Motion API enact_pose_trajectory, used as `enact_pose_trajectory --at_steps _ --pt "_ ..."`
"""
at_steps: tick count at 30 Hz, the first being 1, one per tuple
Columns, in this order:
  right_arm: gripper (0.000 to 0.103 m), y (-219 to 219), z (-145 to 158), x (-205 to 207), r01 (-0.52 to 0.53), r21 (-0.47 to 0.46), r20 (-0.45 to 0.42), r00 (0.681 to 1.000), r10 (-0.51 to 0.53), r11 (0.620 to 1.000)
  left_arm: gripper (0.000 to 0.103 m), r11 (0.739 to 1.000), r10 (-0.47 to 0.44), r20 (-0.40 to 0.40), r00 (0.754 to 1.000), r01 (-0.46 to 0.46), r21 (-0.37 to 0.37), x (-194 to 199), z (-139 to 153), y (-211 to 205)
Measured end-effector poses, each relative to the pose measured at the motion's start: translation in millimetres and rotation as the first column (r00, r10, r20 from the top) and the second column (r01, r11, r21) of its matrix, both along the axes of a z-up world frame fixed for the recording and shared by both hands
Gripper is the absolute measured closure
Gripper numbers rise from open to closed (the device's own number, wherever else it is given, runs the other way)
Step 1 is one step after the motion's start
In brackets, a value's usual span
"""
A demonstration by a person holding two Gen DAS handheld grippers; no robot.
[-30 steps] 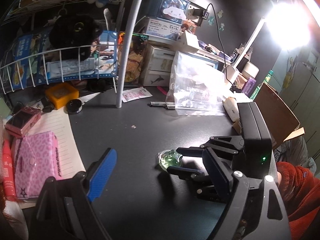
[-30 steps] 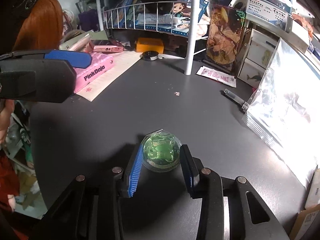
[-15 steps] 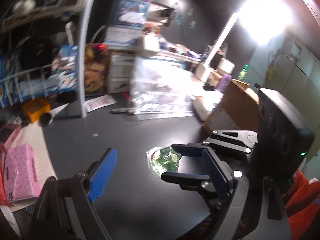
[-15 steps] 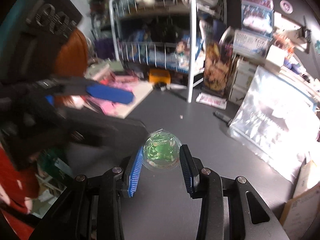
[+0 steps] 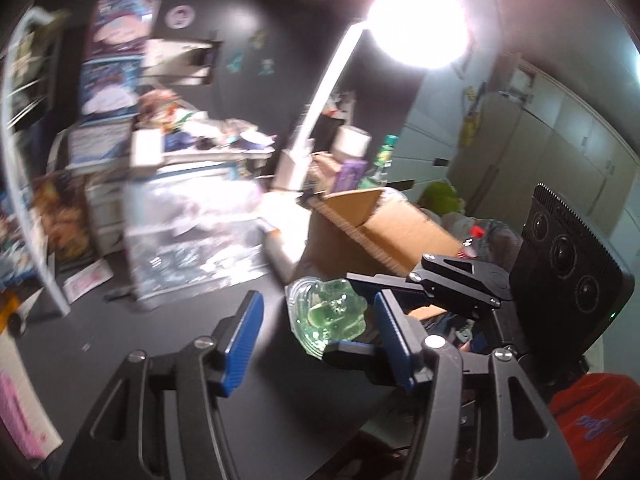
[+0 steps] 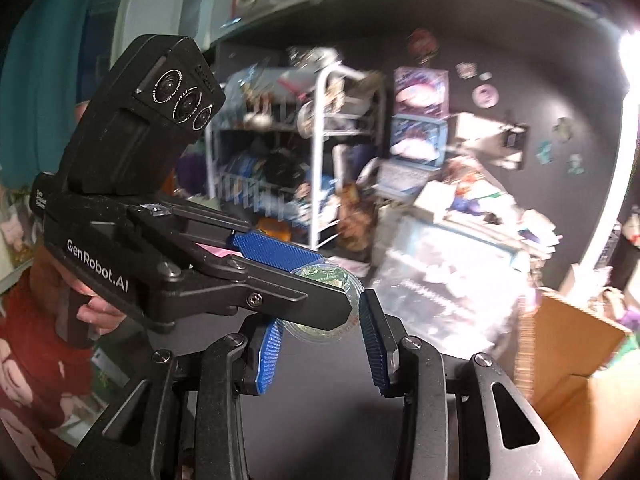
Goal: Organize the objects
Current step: 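Carry the green container into the box and open the right tool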
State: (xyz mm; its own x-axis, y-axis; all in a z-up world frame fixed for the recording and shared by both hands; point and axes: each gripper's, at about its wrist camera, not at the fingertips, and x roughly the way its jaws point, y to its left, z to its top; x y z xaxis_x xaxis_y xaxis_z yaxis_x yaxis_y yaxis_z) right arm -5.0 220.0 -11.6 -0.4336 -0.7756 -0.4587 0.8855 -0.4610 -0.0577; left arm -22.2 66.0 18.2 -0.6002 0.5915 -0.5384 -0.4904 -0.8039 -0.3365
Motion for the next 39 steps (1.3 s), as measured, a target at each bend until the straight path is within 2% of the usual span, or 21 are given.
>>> enact_pose_trajectory --at_steps 7,11,13,15,17,18,26,27,29,31,36,39 --pt "0.07 54 22 -25 0.105 -0.015 -0.042 0.993 -0.106 0.994 0.065 0.992 -0.123 0.02 0.992 0.123 0.037 -35 18 55" --pt "0.07 76 28 -43 0.156 -0.005 -0.036 0.987 -0.156 0.988 0.069 0.985 -0.17 0.052 0.984 0.167 0.051 -58 20 82" --pt "0.07 85 30 -53 0.176 0.003 -0.027 0.984 -0.176 0.984 0.076 0.981 -0.19 0.07 0.979 0.185 0.062 -67 20 91" --pt "0.07 93 31 -63 0.195 0.013 -0.006 0.981 -0.195 0.981 0.078 0.977 -0.206 0.083 0.975 0.201 0.067 -77 19 101" --pt "0.072 100 31 -74 0.207 0.02 0.021 0.978 -0.207 0.978 0.078 0.979 -0.201 0.093 0.975 0.196 0.061 -84 18 109" --pt "0.077 102 31 -78 0.205 0.025 0.039 0.978 -0.206 0.978 0.078 0.978 -0.204 0.099 0.974 0.198 0.063 -88 18 112" --pt "0.077 112 25 -95 0.234 0.064 0.08 0.968 -0.239 0.97 0.078 0.974 -0.223 0.147 0.964 0.214 0.075 -105 7 126" --pt "0.077 112 24 -96 0.237 0.07 0.083 0.967 -0.242 0.969 0.076 0.975 -0.22 0.148 0.964 0.212 0.07 -106 6 126" --pt "0.077 114 22 -97 0.245 0.081 0.086 0.964 -0.251 0.966 0.066 0.975 -0.221 0.153 0.963 0.212 0.073 -109 5 127" --pt "0.074 114 21 -99 0.261 0.094 0.083 0.96 -0.269 0.961 0.044 0.978 -0.207 0.134 0.969 0.2 0.063 -107 6 125" --pt "0.071 119 21 -104 0.281 0.11 0.088 0.953 -0.291 0.953 0.032 0.985 -0.175 0.087 0.981 0.174 0.016 -100 14 120" --pt "0.071 120 21 -104 0.289 0.115 0.088 0.95 -0.299 0.951 0.029 0.989 -0.145 0.059 0.988 0.146 -0.012 -94 18 115"
